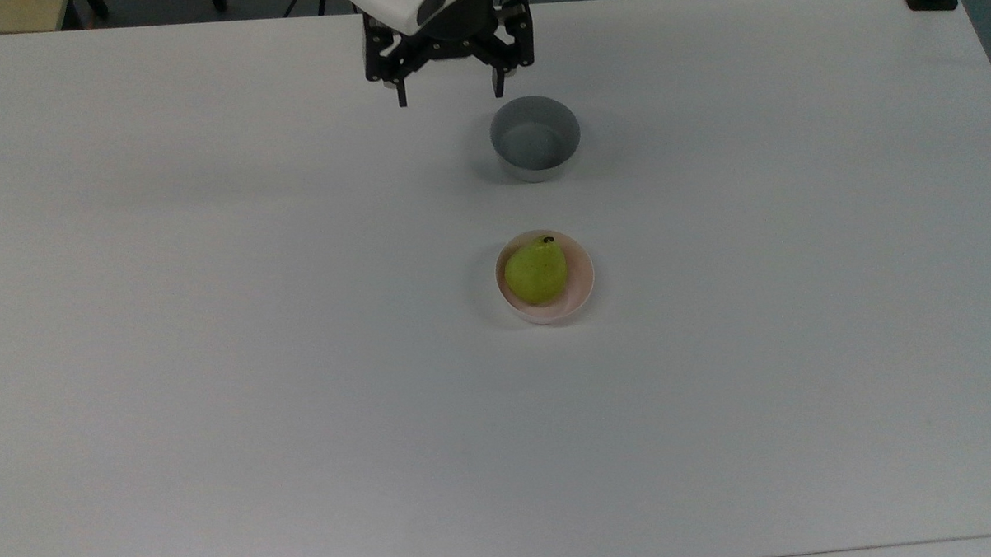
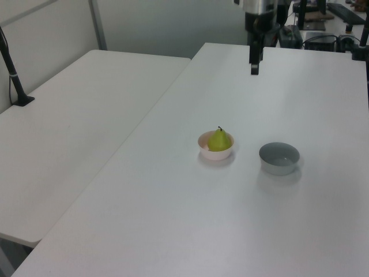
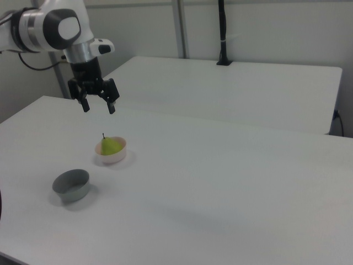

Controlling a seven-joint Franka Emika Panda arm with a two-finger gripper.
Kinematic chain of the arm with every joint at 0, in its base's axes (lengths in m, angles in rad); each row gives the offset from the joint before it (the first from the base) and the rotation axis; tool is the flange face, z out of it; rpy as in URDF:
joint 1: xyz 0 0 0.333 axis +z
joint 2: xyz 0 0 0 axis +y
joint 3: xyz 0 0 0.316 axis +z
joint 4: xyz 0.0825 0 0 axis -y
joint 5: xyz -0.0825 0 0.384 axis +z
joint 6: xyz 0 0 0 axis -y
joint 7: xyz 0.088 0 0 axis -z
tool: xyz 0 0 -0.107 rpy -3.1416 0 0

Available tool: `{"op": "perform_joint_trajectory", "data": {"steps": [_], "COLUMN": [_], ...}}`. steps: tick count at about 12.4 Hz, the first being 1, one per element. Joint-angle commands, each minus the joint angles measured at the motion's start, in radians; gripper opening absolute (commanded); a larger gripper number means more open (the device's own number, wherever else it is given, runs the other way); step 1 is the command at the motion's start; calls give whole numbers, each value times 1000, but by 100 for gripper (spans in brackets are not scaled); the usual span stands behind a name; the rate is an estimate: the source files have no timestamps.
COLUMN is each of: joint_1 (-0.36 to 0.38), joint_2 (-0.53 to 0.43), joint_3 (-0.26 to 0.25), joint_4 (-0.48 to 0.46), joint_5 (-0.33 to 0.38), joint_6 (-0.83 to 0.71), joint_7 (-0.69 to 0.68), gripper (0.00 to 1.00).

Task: Pick up a pear from the bowl
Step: 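Move the open gripper over the pink bowl holding the pear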

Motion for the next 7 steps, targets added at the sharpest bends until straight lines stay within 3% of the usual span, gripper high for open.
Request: {"op": "perform_joint_trajectory", "data": {"steps": [1,7], "joint_1": [52,105], "joint_2": [59,186], "joint_3": [-10,-11], "joint_4": [-8,-2], "joint_5": [17,5], "joint_6": [88,223], "joint_7": [51,129], "gripper": [100,100]}}
